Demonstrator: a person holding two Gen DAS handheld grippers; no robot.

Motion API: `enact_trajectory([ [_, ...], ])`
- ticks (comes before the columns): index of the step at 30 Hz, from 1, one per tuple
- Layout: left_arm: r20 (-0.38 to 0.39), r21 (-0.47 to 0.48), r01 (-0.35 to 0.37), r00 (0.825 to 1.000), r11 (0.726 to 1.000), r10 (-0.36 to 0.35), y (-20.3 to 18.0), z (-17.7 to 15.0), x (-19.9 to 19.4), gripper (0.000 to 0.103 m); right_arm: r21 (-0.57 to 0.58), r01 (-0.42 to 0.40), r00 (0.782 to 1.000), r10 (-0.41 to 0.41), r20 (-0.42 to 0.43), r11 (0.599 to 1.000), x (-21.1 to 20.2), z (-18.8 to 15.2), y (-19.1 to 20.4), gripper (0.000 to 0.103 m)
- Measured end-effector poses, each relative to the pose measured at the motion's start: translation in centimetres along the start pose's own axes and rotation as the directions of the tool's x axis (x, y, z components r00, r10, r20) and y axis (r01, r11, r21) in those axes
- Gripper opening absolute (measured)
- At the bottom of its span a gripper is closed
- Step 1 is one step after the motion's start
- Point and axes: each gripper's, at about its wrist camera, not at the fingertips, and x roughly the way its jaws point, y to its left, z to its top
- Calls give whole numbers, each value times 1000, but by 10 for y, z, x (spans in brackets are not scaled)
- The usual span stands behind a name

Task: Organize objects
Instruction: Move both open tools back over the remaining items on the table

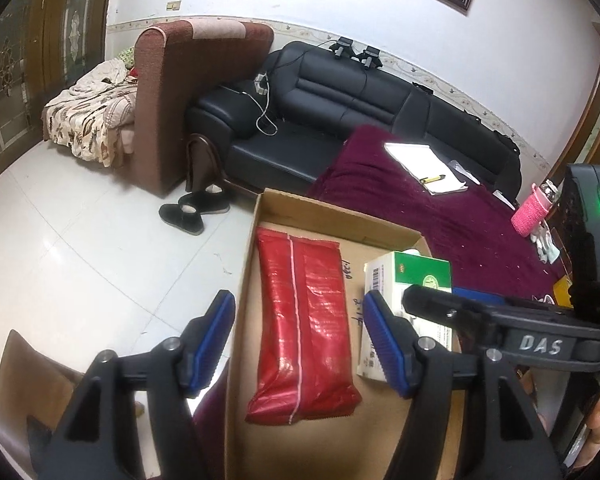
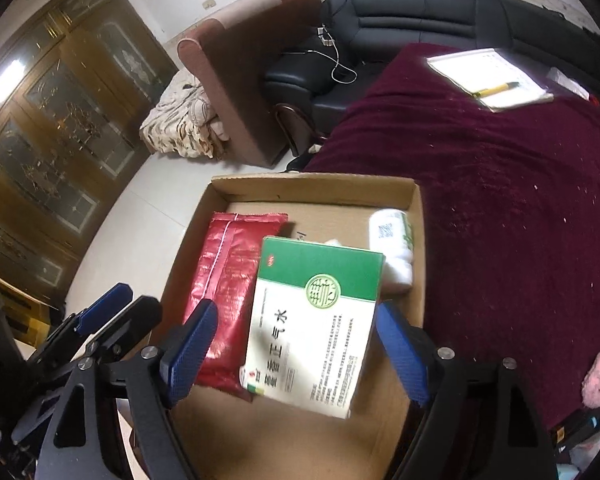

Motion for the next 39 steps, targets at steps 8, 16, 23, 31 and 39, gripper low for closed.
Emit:
enact_trajectory([
  [8, -5, 20, 12, 1000, 1000, -12, -16, -4, -1, 66, 51, -31, 999, 30, 17, 998, -20, -17, -23, 86],
  [16, -12, 64, 18, 1000, 998, -17, -44, -10, -3, 67, 134, -60, 997, 53, 58, 989, -51, -37, -65, 86],
  [23, -27, 127, 55, 998, 990, -52, -87, -21, -4, 71, 217, -62, 994, 41, 100, 974, -90, -61, -118, 86],
  [31, -75, 229, 127, 991, 965, -113, -154, -44, 3, 71, 343, -32, 984, -32, 178, 939, -149, -98, -204, 86],
  [39, -156, 304, 203, 974, 931, -162, -219, -76, 25, 71, 423, 23, 962, -135, 238, 906, -194, -132, -267, 86],
])
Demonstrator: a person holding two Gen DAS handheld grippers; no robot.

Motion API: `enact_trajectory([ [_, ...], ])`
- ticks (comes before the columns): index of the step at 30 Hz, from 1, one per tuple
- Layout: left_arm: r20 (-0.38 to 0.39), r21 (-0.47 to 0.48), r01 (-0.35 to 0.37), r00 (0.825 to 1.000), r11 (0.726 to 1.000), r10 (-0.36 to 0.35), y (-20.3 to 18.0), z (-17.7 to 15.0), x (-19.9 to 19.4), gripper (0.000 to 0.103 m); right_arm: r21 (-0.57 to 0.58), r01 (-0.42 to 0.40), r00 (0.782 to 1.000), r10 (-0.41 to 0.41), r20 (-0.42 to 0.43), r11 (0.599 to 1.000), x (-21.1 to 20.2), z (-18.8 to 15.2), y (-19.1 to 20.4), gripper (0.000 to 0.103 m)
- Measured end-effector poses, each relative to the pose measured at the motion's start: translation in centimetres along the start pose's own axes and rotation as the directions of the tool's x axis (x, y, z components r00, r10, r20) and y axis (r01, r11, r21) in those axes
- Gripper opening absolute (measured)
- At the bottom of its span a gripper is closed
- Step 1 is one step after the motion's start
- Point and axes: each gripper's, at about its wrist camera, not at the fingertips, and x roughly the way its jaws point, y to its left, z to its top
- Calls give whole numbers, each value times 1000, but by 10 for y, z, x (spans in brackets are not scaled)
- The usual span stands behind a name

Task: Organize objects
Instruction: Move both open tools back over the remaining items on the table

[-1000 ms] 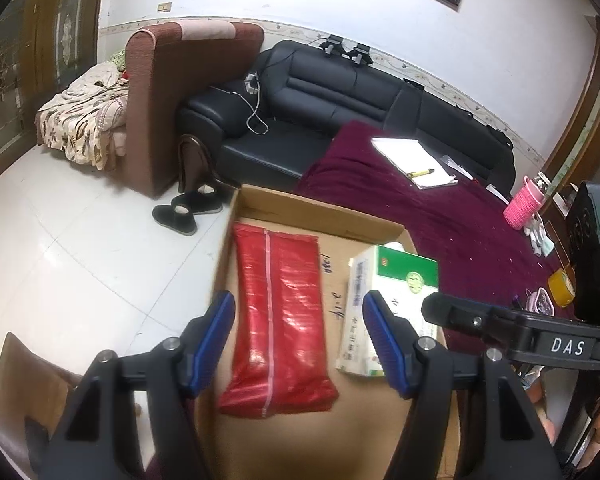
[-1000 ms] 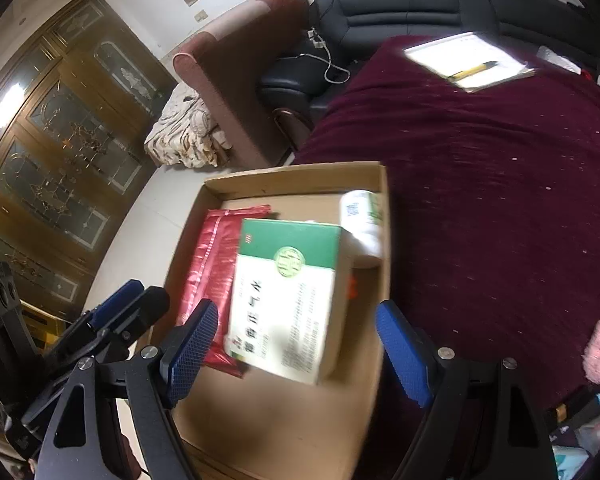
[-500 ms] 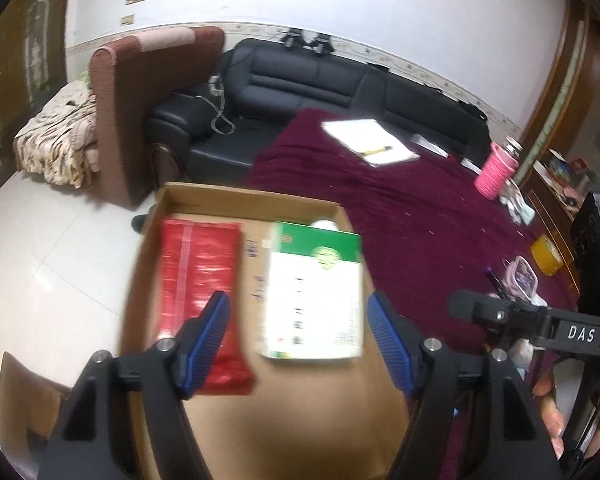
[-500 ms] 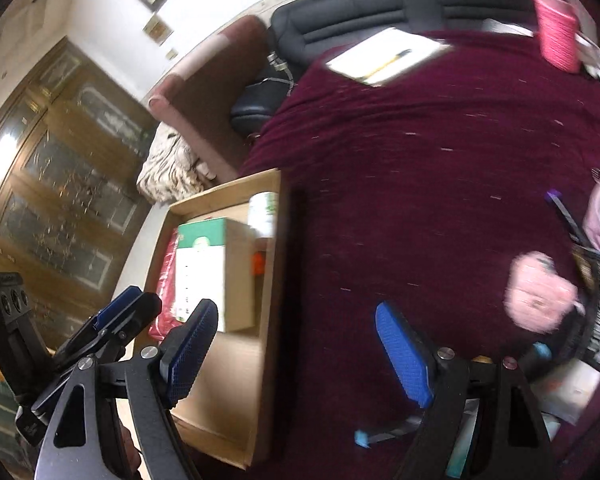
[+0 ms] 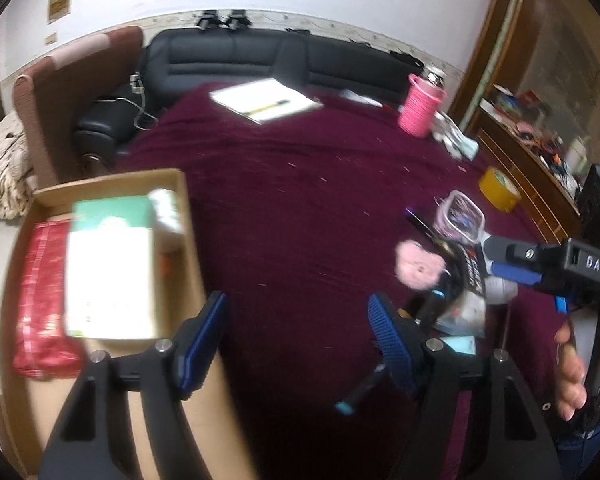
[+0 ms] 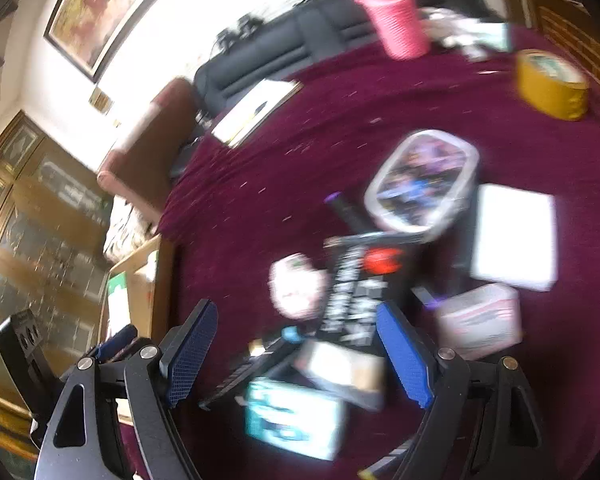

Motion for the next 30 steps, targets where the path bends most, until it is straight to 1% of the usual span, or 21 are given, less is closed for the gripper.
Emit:
enact_trajectory([
  [2, -15, 15, 17, 1000, 1000, -16, -16, -2, 10, 71, 24, 14, 998, -15, 56, 1000, -13, 1, -20, 86],
  [4, -31, 23, 42, 999, 999, -41, -31, -5, 21, 71, 56, 45, 994, -51, 102, 997, -20, 3, -39, 86],
  [5, -35, 24, 53, 998, 998, -52, -37, -6, 25, 71, 79, 66, 990, -75, 120, 995, -22, 4, -51, 87],
  [7, -52, 23, 61, 997, 998, -60, -50, -7, 38, 71, 110, 82, 987, -96, 127, 991, -23, 7, -69, 87],
  [9, -86, 16, 79, 993, 997, -78, -63, -6, 50, 71, 162, 67, 989, -88, 121, 984, -24, 11, -87, 86],
  [11, -114, 18, 110, 988, 994, -107, -80, -3, 59, 71, 232, 19, 991, -49, 122, 973, -26, 13, -102, 86],
  [12, -114, 37, 115, 987, 993, -110, -91, 0, 61, 71, 255, 0, 991, -34, 131, 967, -29, 13, -106, 86],
  [14, -104, 92, 108, 990, 990, -98, -114, 3, 62, 72, 281, -15, 987, -30, 156, 960, -34, 12, -110, 86],
  [16, -101, 138, 103, 991, 985, -89, -134, 5, 65, 76, 284, -20, 985, -30, 171, 959, -40, 13, -110, 86],
  [17, -103, 171, 97, 991, 980, -80, -146, 5, 69, 76, 287, -25, 984, -27, 176, 958, -42, 12, -112, 86],
  [21, -105, 286, 23, 994, 958, 8, -179, 0, 90, 76, 303, -38, 983, -19, 183, 952, -47, 8, -115, 87],
  [23, -112, 334, -19, 992, 942, 60, -191, -2, 104, 76, 304, -48, 984, -7, 178, 951, -46, 8, -114, 87],
  [25, -132, 346, -2, 990, 938, 51, -195, -3, 112, 76, 299, -45, 984, -9, 177, 953, -46, 8, -114, 87],
  [27, -145, 378, -1, 988, 926, 61, -202, -3, 121, 76, 294, -41, 984, -13, 180, 955, -46, 8, -114, 87],
  [28, -152, 396, -4, 986, 918, 70, -205, -4, 128, 67, 291, -38, 984, -15, 180, 956, -46, 8, -113, 87],
  [29, -164, 408, -2, 984, 913, 75, -206, -5, 135, 53, 289, -31, 984, -22, 179, 957, -46, 7, -113, 87],
  [30, -173, 407, 4, 982, 913, 73, -206, -7, 141, 52, 288, -25, 983, -29, 179, 957, -45, 7, -114, 87],
])
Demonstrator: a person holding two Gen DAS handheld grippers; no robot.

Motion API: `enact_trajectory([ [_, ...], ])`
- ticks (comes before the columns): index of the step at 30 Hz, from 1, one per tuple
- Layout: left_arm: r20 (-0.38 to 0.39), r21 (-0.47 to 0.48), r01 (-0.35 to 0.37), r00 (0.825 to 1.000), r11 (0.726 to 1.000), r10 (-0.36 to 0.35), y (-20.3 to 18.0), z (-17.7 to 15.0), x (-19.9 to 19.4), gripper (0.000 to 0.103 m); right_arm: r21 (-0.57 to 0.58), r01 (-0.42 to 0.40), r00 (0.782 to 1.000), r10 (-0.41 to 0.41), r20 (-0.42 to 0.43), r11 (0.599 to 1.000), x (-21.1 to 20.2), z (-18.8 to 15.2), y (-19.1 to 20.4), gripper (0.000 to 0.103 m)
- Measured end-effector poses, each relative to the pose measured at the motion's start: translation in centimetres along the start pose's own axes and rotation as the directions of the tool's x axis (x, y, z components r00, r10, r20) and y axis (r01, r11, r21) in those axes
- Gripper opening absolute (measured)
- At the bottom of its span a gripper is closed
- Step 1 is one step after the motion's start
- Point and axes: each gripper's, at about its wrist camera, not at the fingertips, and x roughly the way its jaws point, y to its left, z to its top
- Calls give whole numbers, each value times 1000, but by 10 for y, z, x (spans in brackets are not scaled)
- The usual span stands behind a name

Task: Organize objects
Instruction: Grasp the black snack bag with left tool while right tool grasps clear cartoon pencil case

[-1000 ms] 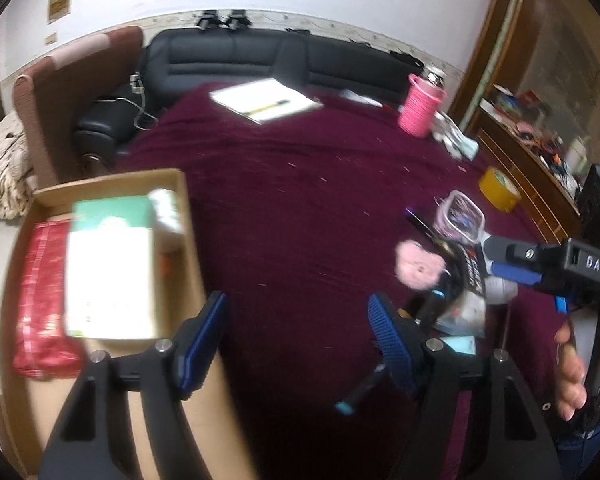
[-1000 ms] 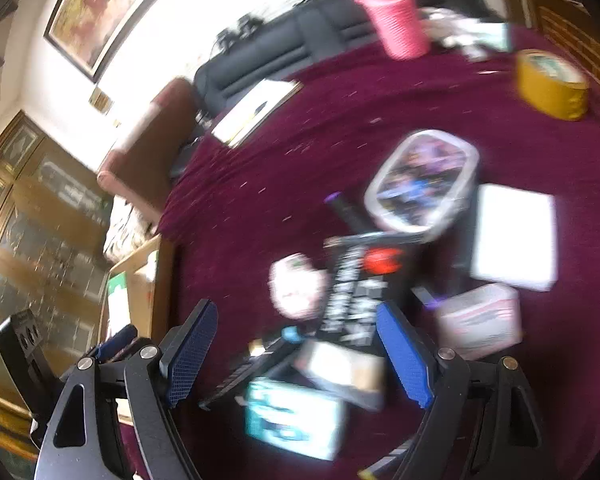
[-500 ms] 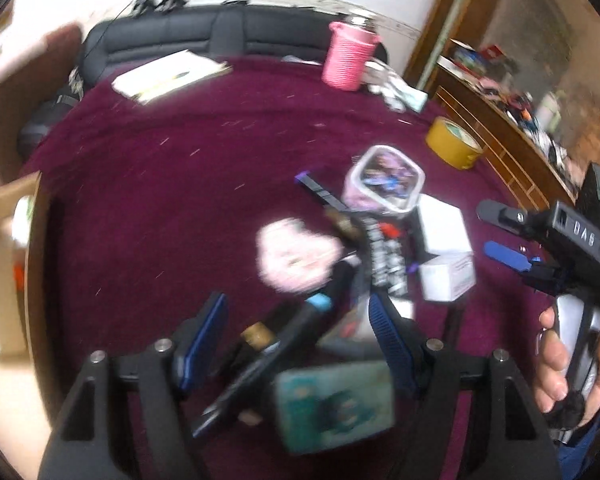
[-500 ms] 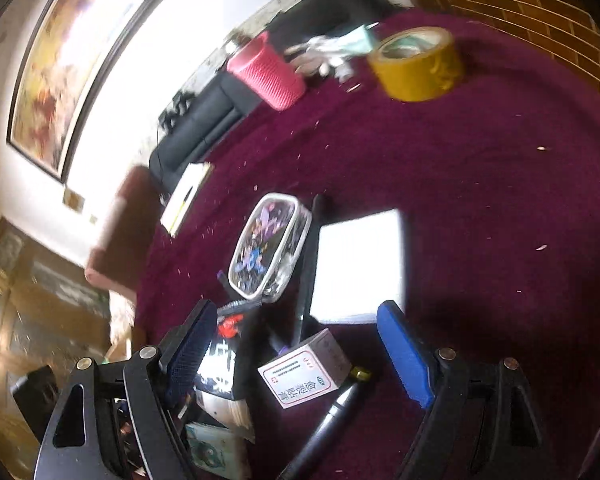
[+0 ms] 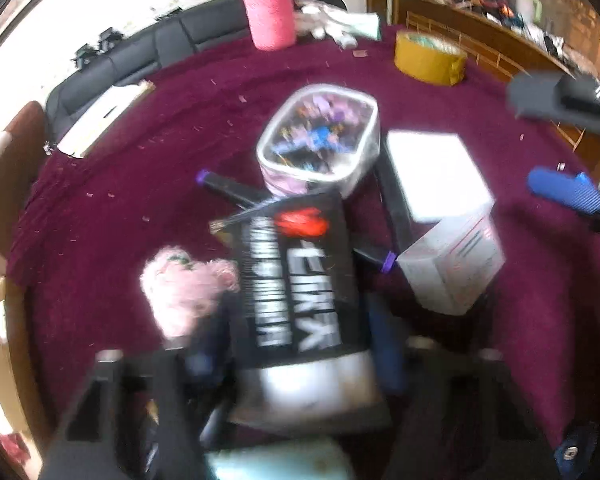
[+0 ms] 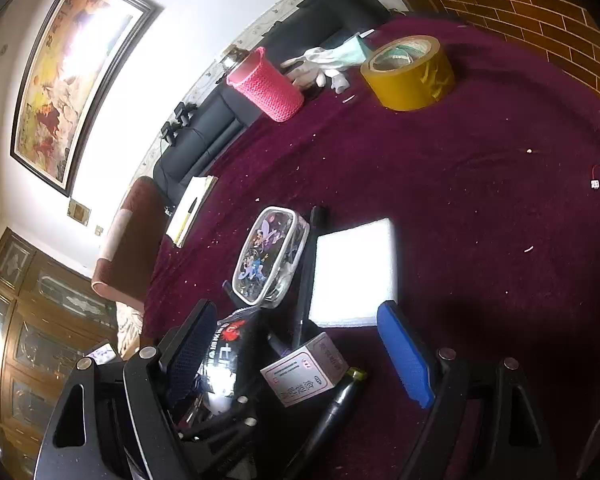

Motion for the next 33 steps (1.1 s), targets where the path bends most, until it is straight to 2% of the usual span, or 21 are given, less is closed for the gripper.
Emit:
enact_trajectory([
  [2, 28, -45, 45, 999, 998, -43, 9, -2, -3, 44, -4, 7, 1000, -7, 0, 1000, 1, 0, 0, 87],
  [5, 78, -101, 167, 984, 981, -160, 20, -12, -19, 43, -17, 19, 1000, -19, 0, 1000, 3, -1, 1, 87],
  [9, 178, -130, 208, 967, 969, -184, 39, -25, -50, 43, -56, 41, 999, -41, 11, 998, 8, -2, 4, 87],
  [11, 242, -146, 191, 958, 971, -152, 54, -26, -64, 43, -88, 72, 997, -68, 41, 994, 10, -1, 9, 86],
  [13, 311, -187, 139, 947, 972, -76, 77, -27, -74, 43, -93, 95, 994, -91, 53, 991, 11, 0, 14, 86],
  [16, 356, -249, 144, 933, 958, -48, 105, -32, -80, 43, -74, 64, 998, -64, 5, 995, 19, 3, 24, 87],
  [19, 377, -261, 88, 926, 961, 17, 120, -38, -86, 43, -39, 76, 993, -79, -89, 996, 40, 11, 38, 87],
  [21, 385, -285, 81, 922, 955, 37, 132, -42, -88, 43, -28, 129, 982, -132, -138, 991, 59, 18, 47, 90],
  [23, 386, -309, 92, 922, 947, 37, 145, -47, -89, 43, -16, 179, 973, -179, -147, 984, 75, 22, 55, 90],
  [25, 387, -340, 93, 921, 936, 49, 157, -50, -89, 43, -55, 213, 964, -219, -151, 976, 90, 25, 66, 90],
  [26, 389, -356, 102, 920, 929, 48, 162, -53, -92, 43, -95, 259, 951, -271, -147, 961, 100, 25, 76, 90],
  [27, 394, -364, 106, 918, 925, 50, 166, -54, -93, 43, -112, 277, 946, -291, -145, 954, 105, 24, 81, 90],
  [29, 403, -378, 104, 913, 920, 63, 170, -56, -96, 43, -178, 338, 917, -366, -157, 924, 124, 22, 96, 90],
  [31, 403, -386, 108, 913, 916, 62, 172, -57, -95, 43, -198, 374, 906, -402, -132, 906, 136, 21, 106, 90],
  [33, 396, -389, 107, 916, 915, 61, 172, -57, -93, 44, -253, 438, 873, -476, -112, 863, 154, 22, 117, 90],
])
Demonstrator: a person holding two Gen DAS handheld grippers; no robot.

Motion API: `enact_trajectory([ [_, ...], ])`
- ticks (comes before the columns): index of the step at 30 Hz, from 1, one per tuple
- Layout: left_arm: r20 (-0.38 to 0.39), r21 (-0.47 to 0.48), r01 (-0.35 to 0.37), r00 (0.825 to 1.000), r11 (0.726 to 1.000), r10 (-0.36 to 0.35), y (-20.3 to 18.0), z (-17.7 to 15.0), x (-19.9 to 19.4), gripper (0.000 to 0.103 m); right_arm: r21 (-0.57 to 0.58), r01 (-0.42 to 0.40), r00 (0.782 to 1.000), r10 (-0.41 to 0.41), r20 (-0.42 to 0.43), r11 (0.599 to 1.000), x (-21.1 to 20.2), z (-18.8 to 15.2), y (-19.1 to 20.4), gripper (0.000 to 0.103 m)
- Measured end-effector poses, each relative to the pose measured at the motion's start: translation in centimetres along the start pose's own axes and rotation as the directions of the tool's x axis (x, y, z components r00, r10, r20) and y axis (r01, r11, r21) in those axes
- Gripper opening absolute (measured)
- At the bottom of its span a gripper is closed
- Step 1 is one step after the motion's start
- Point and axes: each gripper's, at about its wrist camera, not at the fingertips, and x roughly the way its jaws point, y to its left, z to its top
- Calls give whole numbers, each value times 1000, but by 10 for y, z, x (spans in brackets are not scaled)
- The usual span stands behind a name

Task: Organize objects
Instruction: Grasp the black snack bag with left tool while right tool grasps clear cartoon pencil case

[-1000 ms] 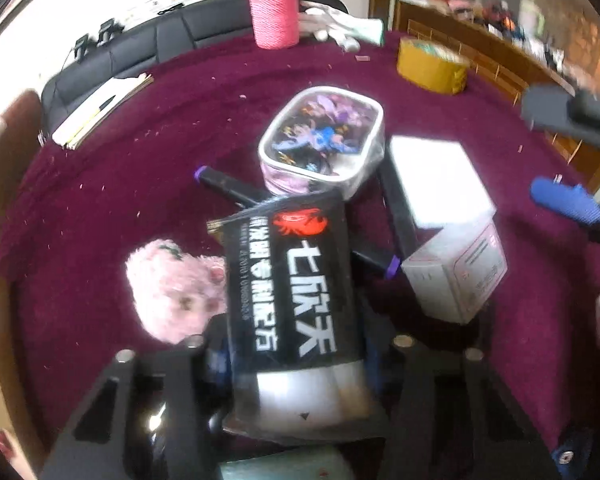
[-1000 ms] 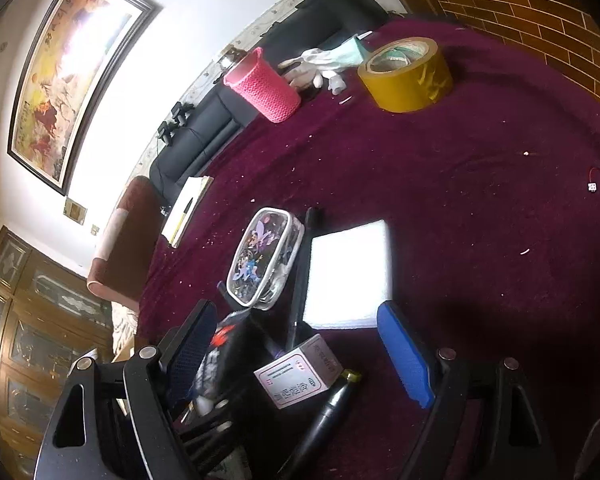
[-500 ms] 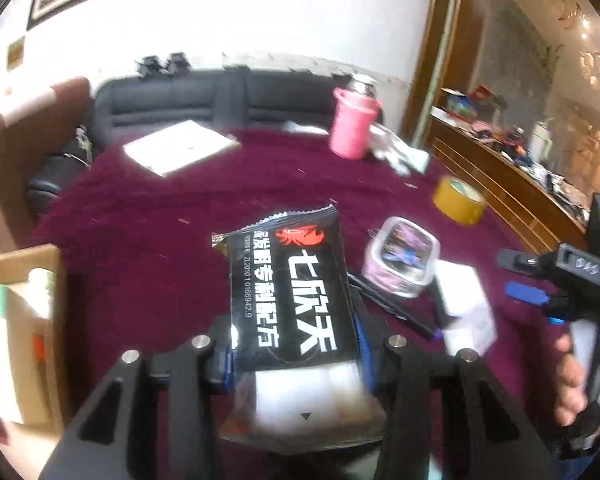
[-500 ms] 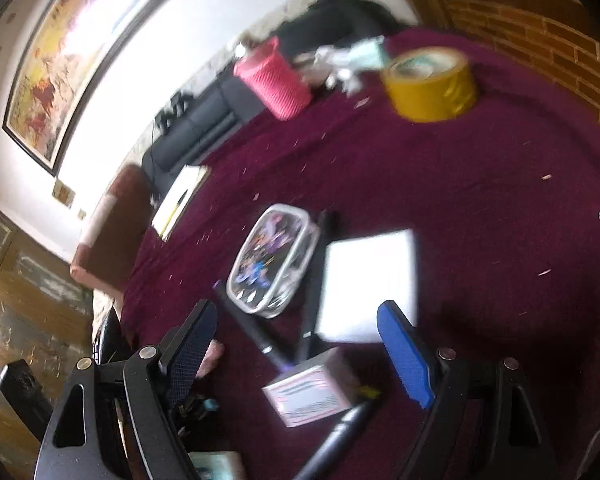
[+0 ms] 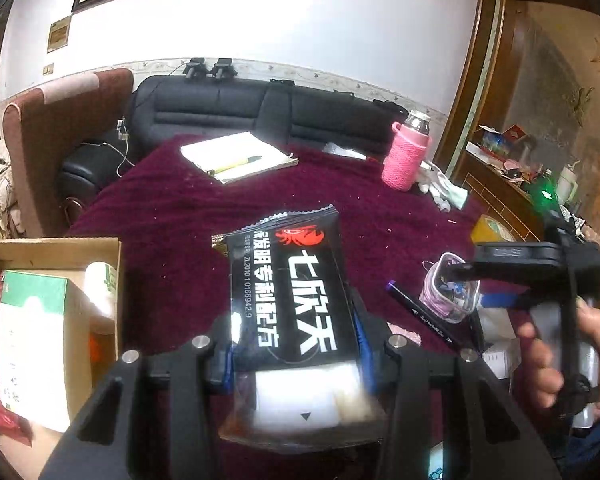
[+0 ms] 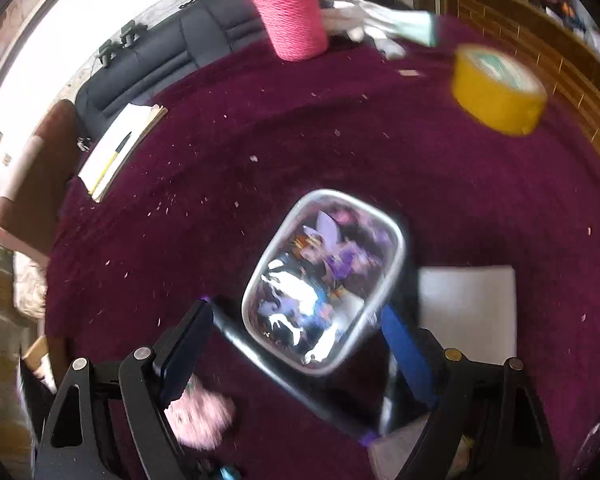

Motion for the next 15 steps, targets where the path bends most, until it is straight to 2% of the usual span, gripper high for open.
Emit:
enact_trajectory([
  [2, -11, -6, 3, 1000, 1000, -3, 2, -1, 2, 44, -43, 82, 996, -82, 24, 996, 11, 4, 12, 91],
  [4, -13, -7, -3, 1000, 1000, 3, 3, -2, 3, 44, -110, 179, 983, -173, 61, 978, 18, 5, 21, 89],
  [5, -11, -11, -5, 1000, 1000, 4, 4, -2, 3, 44, -123, 202, 978, -193, 80, 972, 17, 5, 21, 81],
  [10, -12, -18, -11, 1000, 1000, 11, 6, -2, 3, 44, -132, 140, 986, -126, 106, 981, 1, 2, 7, 61],
  [13, -11, -21, -3, 1000, 1000, 3, 6, -2, 2, 44, -121, 92, 993, -83, 79, 988, -7, 0, -2, 61],
  [15, -10, -24, -3, 1000, 1000, 2, 7, -2, 2, 44, -126, 26, 999, -23, 22, 992, -5, -2, -4, 65],
])
